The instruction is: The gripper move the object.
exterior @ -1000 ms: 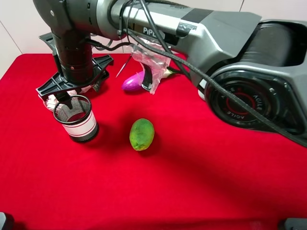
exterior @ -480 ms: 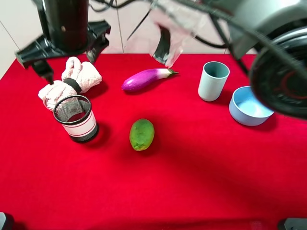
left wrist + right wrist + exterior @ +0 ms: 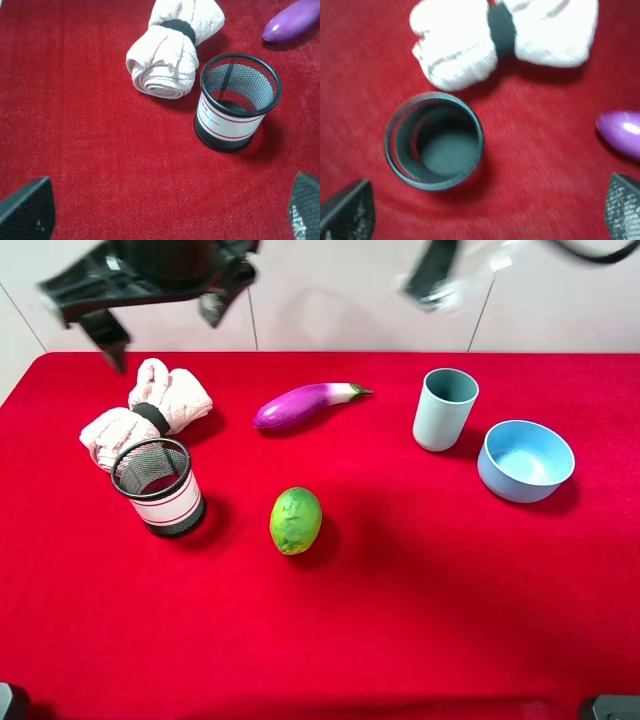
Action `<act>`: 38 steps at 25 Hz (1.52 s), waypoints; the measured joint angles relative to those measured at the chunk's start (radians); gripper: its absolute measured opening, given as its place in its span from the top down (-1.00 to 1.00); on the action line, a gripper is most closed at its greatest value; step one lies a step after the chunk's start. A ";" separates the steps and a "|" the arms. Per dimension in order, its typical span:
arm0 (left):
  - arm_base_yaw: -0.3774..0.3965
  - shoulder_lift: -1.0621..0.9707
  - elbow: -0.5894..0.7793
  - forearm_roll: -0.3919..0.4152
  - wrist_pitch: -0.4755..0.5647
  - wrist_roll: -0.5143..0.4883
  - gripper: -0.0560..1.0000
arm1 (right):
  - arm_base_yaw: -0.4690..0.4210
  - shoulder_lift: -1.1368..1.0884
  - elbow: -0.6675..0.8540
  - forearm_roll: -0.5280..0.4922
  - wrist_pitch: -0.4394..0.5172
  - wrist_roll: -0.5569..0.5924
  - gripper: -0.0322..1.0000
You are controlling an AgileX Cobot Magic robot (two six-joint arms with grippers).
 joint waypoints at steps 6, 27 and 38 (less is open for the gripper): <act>0.000 0.000 0.000 0.000 0.000 0.000 -0.84 | -0.067 -0.180 0.230 -0.005 0.000 -0.008 -0.40; 0.000 0.000 0.000 0.000 0.000 0.000 -0.84 | -0.266 -0.832 0.901 -0.055 -0.001 -0.085 -0.40; 0.000 0.000 0.000 0.000 0.000 0.000 -0.84 | -0.266 -1.013 1.028 -0.057 0.000 -0.029 -0.40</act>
